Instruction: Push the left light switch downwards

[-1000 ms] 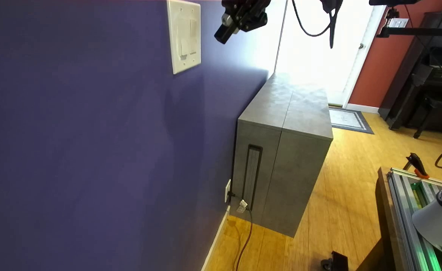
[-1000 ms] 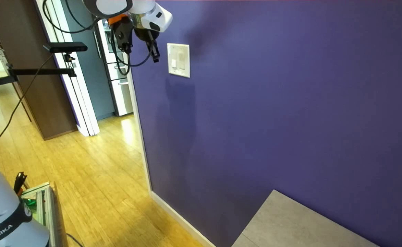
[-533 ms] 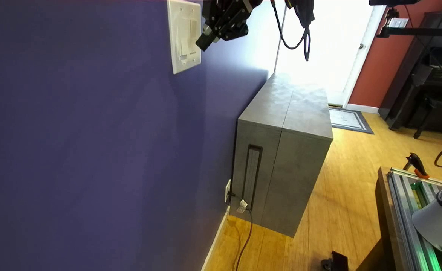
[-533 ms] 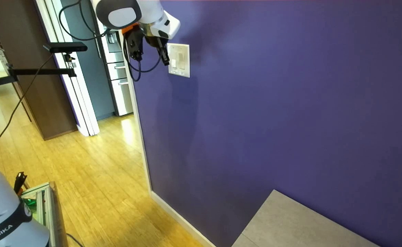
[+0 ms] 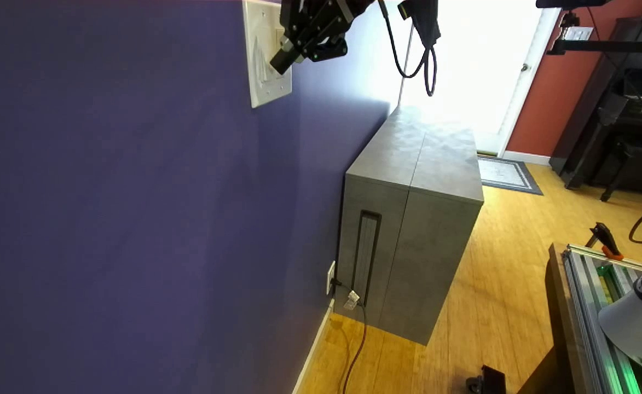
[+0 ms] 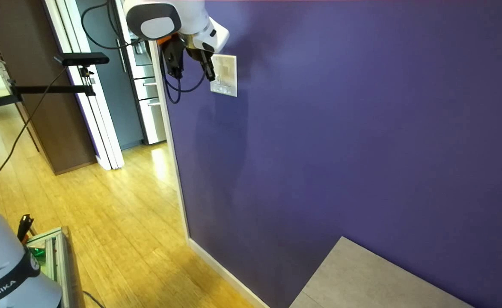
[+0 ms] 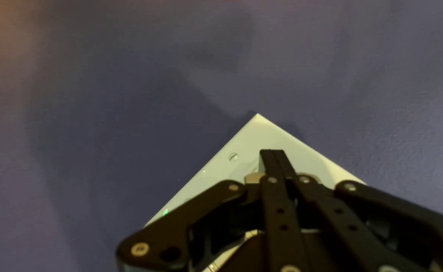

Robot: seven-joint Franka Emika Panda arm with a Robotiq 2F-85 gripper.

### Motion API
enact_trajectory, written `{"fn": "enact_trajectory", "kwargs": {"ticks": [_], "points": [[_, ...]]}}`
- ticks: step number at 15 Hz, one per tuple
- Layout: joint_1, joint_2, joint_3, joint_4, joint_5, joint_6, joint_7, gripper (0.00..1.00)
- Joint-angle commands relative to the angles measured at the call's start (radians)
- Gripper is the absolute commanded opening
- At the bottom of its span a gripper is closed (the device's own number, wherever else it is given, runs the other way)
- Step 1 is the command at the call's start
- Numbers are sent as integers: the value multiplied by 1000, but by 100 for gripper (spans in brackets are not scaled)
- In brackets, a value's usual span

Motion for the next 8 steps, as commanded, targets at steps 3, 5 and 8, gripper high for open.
{"fn": "enact_trajectory", "kwargs": {"ticks": [3,5,8], "points": [[-2,43,25,17,31,95,-2,0],[1,37,25,12,39,92,-14,0],[-35,-9,30,-33,-124,-45,101,0]]}}
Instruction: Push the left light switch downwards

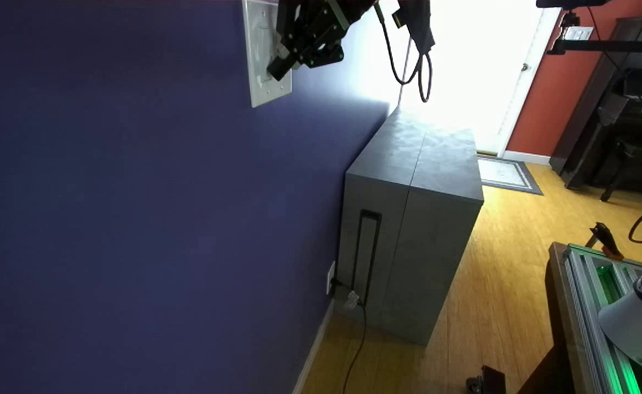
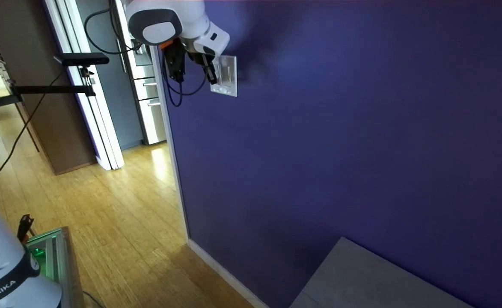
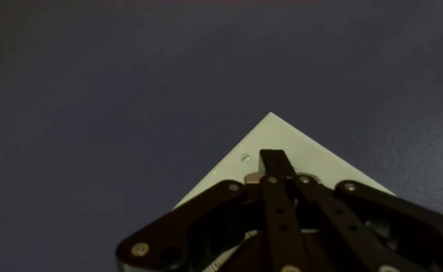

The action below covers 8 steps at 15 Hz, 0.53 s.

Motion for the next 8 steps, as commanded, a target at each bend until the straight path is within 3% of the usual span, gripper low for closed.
{"fn": "enact_trajectory", "kwargs": {"ticks": [1,2,4,8], "points": [[-50,-60,22,-59,-191,-115,150,0],[-57,-84,19,-72,-246,-166,177,0],[-80,-159,15,-108,-388,-300,248,27],[-114,-300,15,-113,-559,-636,296,52]]}}
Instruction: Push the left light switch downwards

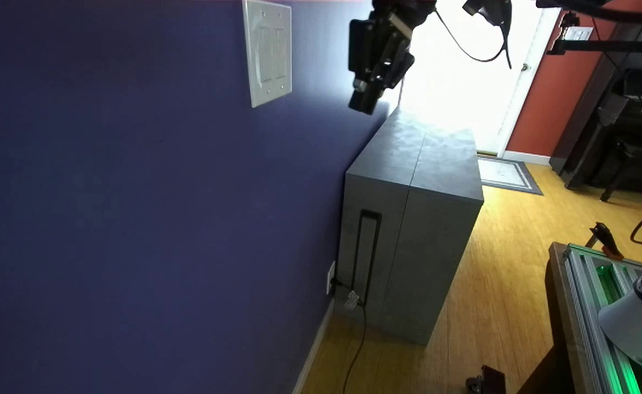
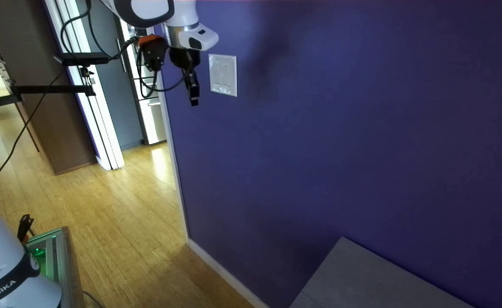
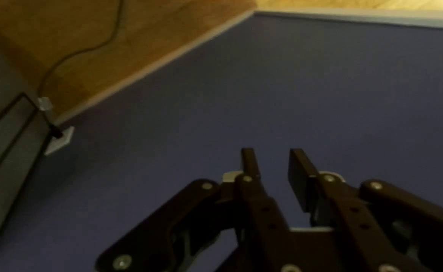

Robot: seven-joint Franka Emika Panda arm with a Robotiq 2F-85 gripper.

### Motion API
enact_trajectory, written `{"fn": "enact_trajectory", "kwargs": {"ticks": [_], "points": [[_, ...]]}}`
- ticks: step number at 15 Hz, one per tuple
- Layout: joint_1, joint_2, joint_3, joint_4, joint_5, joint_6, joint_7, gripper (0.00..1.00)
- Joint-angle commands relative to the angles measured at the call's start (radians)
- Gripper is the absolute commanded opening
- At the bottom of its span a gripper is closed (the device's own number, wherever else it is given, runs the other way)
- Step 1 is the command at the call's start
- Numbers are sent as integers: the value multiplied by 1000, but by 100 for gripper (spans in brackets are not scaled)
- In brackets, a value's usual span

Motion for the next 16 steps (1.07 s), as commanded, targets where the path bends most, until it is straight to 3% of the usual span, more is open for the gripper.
{"fn": "enact_trajectory", "kwargs": {"ticks": [1,3,7,11,12,16], "points": [[-36,-177,16,-26,-141,-284,59,60],[-52,-246,36,-15,-209,-406,61,72],[-50,-370,63,-13,-295,-516,12,99],[-10,-456,64,-15,-282,-593,-79,100],[-37,-404,72,3,-277,-550,-37,100],[-38,-411,74,3,-277,-557,-42,100]]}}
